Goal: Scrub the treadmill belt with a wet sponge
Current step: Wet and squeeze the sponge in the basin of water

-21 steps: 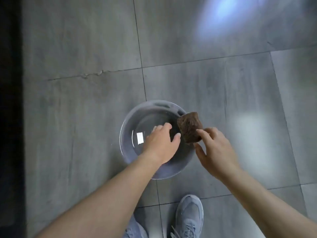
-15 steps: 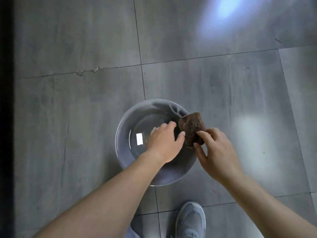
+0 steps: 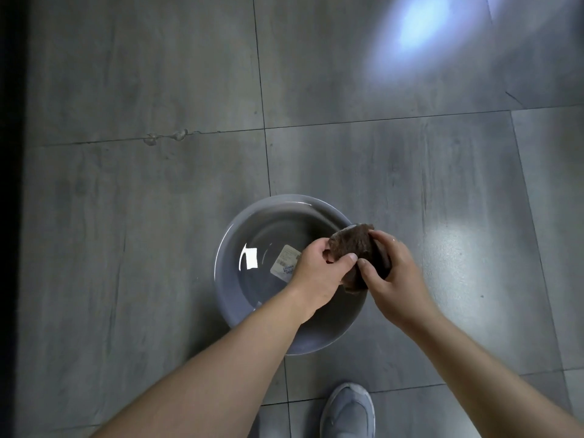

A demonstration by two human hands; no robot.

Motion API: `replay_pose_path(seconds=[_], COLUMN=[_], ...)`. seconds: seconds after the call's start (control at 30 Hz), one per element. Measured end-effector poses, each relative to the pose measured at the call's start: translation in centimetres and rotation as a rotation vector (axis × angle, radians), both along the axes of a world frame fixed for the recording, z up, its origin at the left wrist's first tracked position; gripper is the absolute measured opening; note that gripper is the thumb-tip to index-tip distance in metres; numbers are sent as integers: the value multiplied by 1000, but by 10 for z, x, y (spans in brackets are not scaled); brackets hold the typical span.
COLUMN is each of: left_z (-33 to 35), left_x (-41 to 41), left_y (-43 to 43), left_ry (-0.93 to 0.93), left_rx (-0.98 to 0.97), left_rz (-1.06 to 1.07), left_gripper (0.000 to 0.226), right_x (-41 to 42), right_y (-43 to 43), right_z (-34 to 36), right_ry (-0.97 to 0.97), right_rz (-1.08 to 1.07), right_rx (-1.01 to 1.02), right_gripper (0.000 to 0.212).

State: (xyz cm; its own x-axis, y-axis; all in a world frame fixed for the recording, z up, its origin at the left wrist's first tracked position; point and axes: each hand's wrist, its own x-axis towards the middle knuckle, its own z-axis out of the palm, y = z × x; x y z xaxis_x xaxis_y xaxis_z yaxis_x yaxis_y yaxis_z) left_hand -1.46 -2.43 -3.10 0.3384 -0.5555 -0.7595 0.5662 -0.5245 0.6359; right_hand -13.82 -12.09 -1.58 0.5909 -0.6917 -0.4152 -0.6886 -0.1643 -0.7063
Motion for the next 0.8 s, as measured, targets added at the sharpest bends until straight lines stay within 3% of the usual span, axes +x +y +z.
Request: replay_pose_path(seconds=[0.13,0.27,0.33,0.43,0.53,0.67,0.8], left_z=[24,33,28,14,-14,-53,-79], left_x=[13,31,41,53,59,57,50], left_y=[25,57,71,84,84,74,68], left_ry=[151,225,239,250,92,-204,-333], left_rx=[-48,10,60,130,197,322,434], left_rz=[92,142,117,146,99,-5,-31], left_gripper=[16,30,35,30,15,26,26], right_x=[5,24,34,49,63,75,82], right_y=[26,61,73,86,84,76,71], right_z=[14,24,26,16,-14,-57,-79], right_ry=[-82,-175,-171,-119,-8,130,235], right_rz=[-68,-343,-367,-330,-309,-189,-160], right_rx=[84,661,747,693,505,225,166], right_gripper=[47,48,39,25,13,25,33])
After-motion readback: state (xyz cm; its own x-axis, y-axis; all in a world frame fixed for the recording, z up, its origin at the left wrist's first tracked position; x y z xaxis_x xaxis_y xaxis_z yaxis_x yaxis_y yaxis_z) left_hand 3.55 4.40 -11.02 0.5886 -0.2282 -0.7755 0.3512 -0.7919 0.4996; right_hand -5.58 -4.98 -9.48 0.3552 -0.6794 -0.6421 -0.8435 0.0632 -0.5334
